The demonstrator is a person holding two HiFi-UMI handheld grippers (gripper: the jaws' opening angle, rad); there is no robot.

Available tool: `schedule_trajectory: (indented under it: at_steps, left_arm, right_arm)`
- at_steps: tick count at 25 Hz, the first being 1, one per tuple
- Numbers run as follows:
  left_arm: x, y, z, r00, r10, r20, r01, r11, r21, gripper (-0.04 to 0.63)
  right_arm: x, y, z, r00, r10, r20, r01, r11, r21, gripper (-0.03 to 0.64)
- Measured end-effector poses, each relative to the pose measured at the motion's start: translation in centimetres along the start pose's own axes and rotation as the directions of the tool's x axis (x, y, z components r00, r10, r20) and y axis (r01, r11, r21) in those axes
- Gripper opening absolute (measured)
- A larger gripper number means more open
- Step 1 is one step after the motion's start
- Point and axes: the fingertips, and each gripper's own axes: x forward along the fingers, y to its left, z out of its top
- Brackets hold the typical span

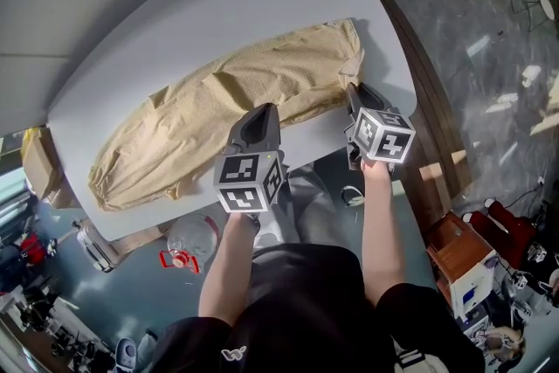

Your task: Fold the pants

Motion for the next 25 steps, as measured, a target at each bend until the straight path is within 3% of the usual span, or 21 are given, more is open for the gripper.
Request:
schedule_trajectory:
  at_steps: [7, 18, 25]
  left_arm:
    - [-0.6, 0.2, 0.3, 1.0, 0.007, 0.009, -0.007, 1.0, -0.002, 0.003]
    - [-1.4, -1.7, -0.5, 1.0, -0.031, 0.002, 0.031, 0.999, 0.026, 0.003]
    - [-0.4, -5.4, -0.8, 0.997, -0.081, -0.005, 0.081, 0.996, 0.04, 0.003]
  right_arm:
    - [-1.1, -0.1, 0.2, 1.0, 0.014, 0.018, -0.014, 1.0, 0.027, 0.069]
    - [-4.9, -2.9, -1.0, 0.996, -0.041, 0.076, 0.034, 0.995, 0.089, 0.071]
    - [-8.0, -7.1, -1.2, 0.991, -0.101, 0.09, 0.089, 0.988, 0.127, 0.072]
